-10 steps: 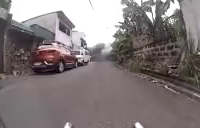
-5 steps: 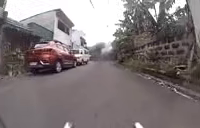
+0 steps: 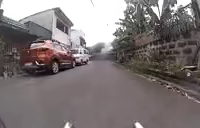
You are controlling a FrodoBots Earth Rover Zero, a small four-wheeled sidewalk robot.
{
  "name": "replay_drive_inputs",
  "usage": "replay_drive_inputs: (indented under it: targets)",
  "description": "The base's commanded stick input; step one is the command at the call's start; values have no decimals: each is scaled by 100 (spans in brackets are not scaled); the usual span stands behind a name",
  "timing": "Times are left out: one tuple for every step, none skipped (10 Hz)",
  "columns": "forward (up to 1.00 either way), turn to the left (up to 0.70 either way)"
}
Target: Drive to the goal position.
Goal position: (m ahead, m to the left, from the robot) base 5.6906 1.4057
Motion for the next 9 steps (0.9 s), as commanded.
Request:
replay_drive_inputs:
  targets:
    - [70,0]
    - [70,0]
    - [70,0]
    - [70,0]
    - [70,0]
    - [70,0]
    - [70,0]
    - [70,0]
    - [70,0]
